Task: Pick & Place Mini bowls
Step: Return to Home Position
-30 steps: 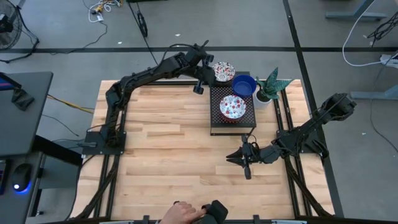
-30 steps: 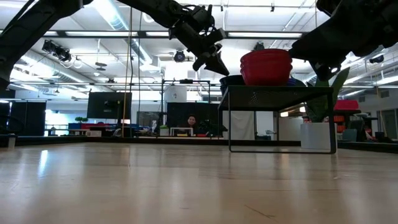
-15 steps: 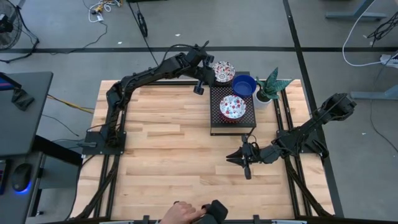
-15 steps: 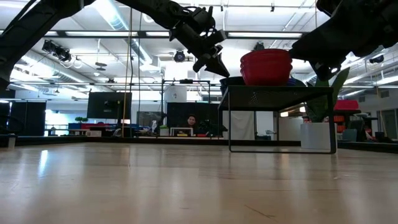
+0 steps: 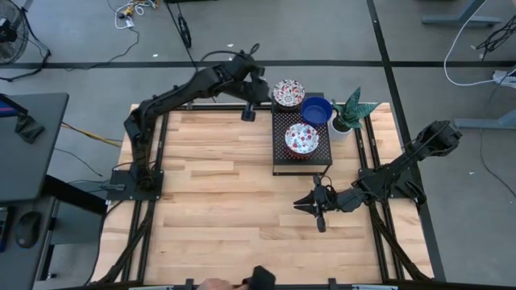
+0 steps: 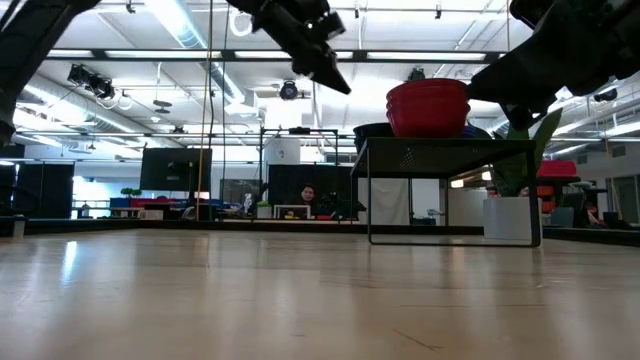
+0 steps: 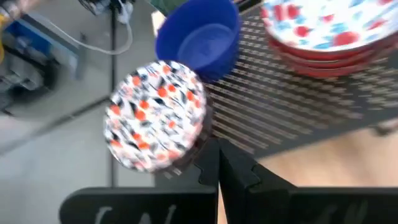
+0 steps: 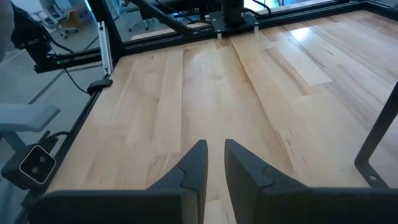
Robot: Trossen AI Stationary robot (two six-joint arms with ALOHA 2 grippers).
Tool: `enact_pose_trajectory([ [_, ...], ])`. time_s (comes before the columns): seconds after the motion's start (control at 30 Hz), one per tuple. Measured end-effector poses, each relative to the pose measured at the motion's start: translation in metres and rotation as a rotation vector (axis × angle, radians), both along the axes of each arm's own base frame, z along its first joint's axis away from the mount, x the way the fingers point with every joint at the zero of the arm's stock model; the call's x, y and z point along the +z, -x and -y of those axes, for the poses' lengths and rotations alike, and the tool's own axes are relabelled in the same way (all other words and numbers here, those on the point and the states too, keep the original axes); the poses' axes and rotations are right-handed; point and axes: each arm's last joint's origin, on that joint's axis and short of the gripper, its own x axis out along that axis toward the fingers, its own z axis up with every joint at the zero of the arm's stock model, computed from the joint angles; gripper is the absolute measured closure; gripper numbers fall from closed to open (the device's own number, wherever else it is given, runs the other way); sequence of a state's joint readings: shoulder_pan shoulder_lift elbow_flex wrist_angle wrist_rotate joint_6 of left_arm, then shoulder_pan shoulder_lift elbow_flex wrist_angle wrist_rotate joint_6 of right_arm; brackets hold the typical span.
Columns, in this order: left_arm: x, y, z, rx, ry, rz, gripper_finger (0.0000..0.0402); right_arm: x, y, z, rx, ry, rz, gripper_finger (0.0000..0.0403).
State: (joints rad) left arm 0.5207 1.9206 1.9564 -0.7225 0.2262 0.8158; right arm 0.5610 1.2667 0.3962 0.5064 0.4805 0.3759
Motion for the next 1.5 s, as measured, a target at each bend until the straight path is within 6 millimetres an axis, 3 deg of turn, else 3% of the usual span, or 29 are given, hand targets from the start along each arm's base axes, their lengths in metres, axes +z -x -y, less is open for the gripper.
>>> enact_pose_trajectory([
  [0.13,0.000,0.023,0.005,0.042,0.072,-0.022,0.0400,0.000,0.000,0.000,0.001,0.004,-0.001,0.0344],
  [0.23,-0.025,0.041,0.015,0.087,0.083,-0.004,0.0400,0.000,0.000,0.000,0.001,0.005,-0.002,0.0344],
  [0.37,-0.058,0.079,0.038,0.146,0.085,0.130,0.0400,0.000,0.000,0.000,0.006,0.020,-0.004,0.0344],
  [0.63,-0.121,0.156,0.107,0.118,0.363,0.473,0.0401,0.003,-0.004,0.007,-0.044,0.061,0.032,0.0344],
  [0.83,-0.138,0.198,0.156,-0.084,0.493,0.768,0.0398,0.009,-0.011,0.015,-0.065,0.102,0.089,0.0344],
  [1.0,-0.148,0.234,0.165,-0.010,0.532,0.943,0.0400,0.009,-0.013,0.021,-0.071,0.153,0.094,0.0344],
  [1.2,-0.153,0.251,0.175,0.021,0.598,0.962,0.0400,0.009,-0.016,0.027,-0.089,0.194,0.091,0.0344],
  [1.5,-0.158,0.257,0.194,0.151,0.573,0.939,0.0400,0.009,-0.017,0.029,-0.055,0.164,0.084,0.0344],
])
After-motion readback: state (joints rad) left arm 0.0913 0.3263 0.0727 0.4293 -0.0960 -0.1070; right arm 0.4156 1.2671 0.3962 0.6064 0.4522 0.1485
